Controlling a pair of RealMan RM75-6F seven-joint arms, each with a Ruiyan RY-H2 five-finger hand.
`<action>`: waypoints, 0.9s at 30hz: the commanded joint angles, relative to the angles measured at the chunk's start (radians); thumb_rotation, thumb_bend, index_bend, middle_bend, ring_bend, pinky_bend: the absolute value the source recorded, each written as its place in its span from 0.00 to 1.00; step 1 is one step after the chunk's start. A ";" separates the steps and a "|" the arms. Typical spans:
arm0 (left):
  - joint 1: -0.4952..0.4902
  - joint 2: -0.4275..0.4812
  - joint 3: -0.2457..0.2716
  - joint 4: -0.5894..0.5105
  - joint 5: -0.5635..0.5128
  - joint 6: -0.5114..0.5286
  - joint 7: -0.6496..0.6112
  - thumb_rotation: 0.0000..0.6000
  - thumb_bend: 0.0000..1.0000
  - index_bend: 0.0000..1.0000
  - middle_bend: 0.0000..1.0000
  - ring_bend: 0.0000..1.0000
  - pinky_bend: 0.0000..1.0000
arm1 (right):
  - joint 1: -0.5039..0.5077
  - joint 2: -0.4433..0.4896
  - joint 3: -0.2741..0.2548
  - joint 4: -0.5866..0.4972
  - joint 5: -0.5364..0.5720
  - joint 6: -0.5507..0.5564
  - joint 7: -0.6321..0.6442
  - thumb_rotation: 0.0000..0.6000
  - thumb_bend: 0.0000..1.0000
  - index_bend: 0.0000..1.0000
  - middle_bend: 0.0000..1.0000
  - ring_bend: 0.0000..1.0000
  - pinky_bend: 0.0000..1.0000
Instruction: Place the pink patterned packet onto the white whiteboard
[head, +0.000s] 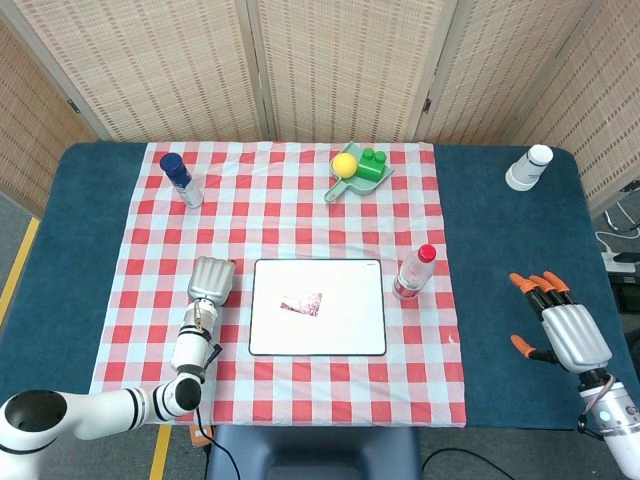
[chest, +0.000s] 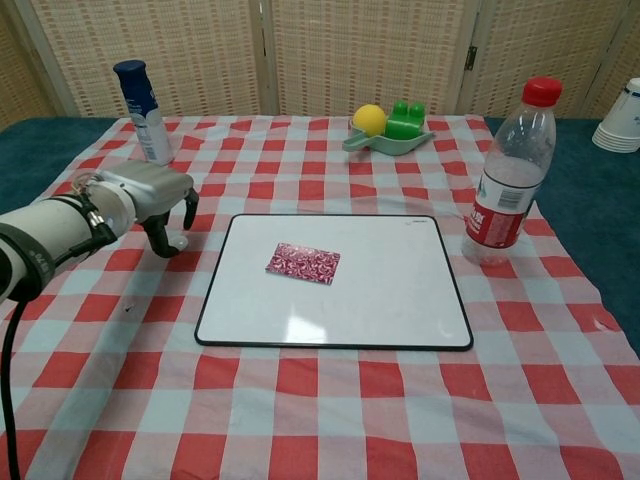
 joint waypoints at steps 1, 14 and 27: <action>-0.001 0.000 0.001 0.000 -0.002 -0.002 0.000 1.00 0.28 0.44 1.00 1.00 1.00 | 0.000 0.000 0.000 -0.001 -0.001 0.000 -0.001 1.00 0.21 0.04 0.14 0.03 0.07; -0.005 -0.011 0.002 0.019 -0.019 -0.015 -0.002 1.00 0.28 0.45 1.00 1.00 1.00 | -0.002 0.003 0.001 -0.002 0.001 0.006 0.004 1.00 0.21 0.04 0.14 0.03 0.07; -0.008 -0.021 0.005 0.051 -0.034 -0.029 0.003 1.00 0.29 0.47 1.00 1.00 1.00 | -0.001 0.003 0.001 -0.003 0.002 0.004 0.002 1.00 0.21 0.04 0.14 0.03 0.07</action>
